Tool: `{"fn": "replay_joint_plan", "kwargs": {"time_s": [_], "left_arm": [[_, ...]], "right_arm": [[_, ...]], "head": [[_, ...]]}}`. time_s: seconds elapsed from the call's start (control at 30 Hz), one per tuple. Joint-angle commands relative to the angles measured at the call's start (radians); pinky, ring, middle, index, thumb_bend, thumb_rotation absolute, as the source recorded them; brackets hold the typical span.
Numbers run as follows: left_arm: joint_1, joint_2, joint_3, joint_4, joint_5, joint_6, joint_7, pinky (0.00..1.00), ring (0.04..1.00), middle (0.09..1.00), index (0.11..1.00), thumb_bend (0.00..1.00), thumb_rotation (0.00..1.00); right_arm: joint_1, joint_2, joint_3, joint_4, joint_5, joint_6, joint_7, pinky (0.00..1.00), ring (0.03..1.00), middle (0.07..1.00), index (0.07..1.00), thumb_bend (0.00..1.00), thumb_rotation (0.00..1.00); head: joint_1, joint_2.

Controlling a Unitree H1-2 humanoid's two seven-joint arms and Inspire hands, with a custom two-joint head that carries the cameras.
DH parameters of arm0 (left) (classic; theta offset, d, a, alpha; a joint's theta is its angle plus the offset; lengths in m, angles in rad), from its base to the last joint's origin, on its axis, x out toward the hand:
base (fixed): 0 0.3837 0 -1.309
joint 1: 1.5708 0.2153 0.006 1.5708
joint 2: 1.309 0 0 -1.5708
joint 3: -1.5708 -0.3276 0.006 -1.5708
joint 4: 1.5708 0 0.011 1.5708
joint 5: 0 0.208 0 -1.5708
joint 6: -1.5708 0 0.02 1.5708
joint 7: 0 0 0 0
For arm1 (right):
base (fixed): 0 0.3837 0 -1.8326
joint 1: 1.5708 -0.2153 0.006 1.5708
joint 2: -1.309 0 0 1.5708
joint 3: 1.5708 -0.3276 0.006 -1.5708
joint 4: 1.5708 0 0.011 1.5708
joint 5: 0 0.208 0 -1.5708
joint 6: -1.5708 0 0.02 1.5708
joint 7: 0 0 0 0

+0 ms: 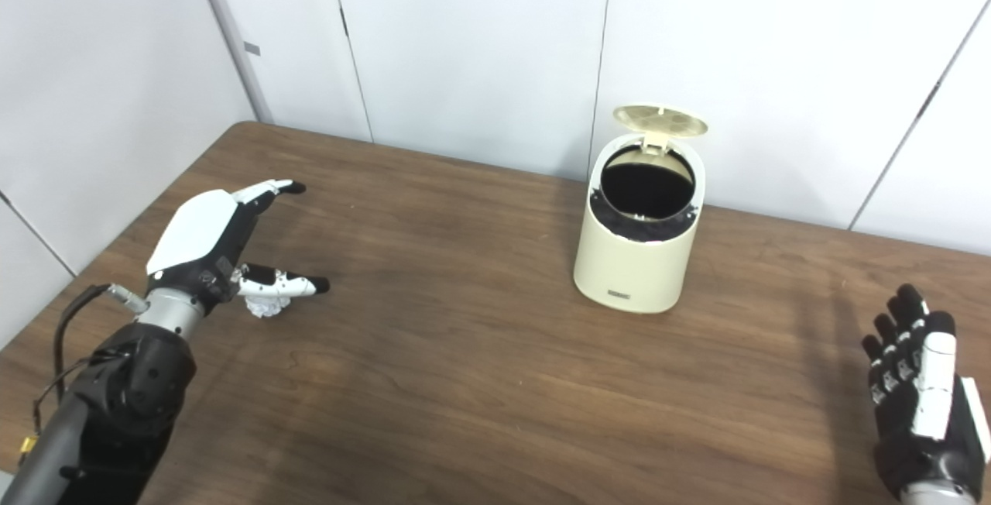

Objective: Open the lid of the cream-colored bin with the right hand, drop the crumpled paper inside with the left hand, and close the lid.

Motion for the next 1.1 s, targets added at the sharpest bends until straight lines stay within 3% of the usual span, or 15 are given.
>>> {"fn": "replay_joint_plan", "kwargs": {"time_s": [0.0,0.17,0.5,0.83,1.07], "left_arm": [[-0.004,0.038,0.017,-0.01,0.016,0.012,-0.01,0.79,0.903,0.917,0.875,0.96,0.25],[0.004,0.048,0.021,0.01,0.028,0.031,-0.04,0.8,0.904,0.909,0.868,0.92,0.21],[0.004,0.049,0.033,0.048,0.059,0.04,-0.083,0.81,0.928,0.91,0.857,0.88,0.26],[-0.014,-0.003,0.066,0.066,0.097,0.042,-0.138,0.85,0.937,0.908,0.848,0.85,0.19],[-0.021,-0.027,0.083,0.064,0.139,0.042,-0.186,0.8,0.909,0.918,0.85,0.83,0.16]], "right_arm": [[-0.025,-0.014,-0.008,-0.028,0.003,-0.04,0.008,1.0,1.0,1.0,0.976,0.38,0.99],[-0.03,-0.009,-0.016,-0.025,0.005,-0.035,0.001,1.0,0.991,0.993,0.968,0.38,0.99],[-0.027,-0.002,-0.017,-0.037,0.012,-0.017,-0.003,1.0,0.987,0.989,0.965,0.38,0.98],[-0.026,0.001,-0.022,-0.04,0.018,-0.015,-0.008,1.0,0.986,0.988,0.965,0.38,0.95],[-0.025,0.008,-0.026,-0.05,0.035,-0.004,-0.012,1.0,0.982,0.981,0.962,0.37,0.94]], "head": [[0.002,0.002],[-0.001,0.003],[-0.001,0.005],[-0.008,0.009],[-0.011,0.011]]}}
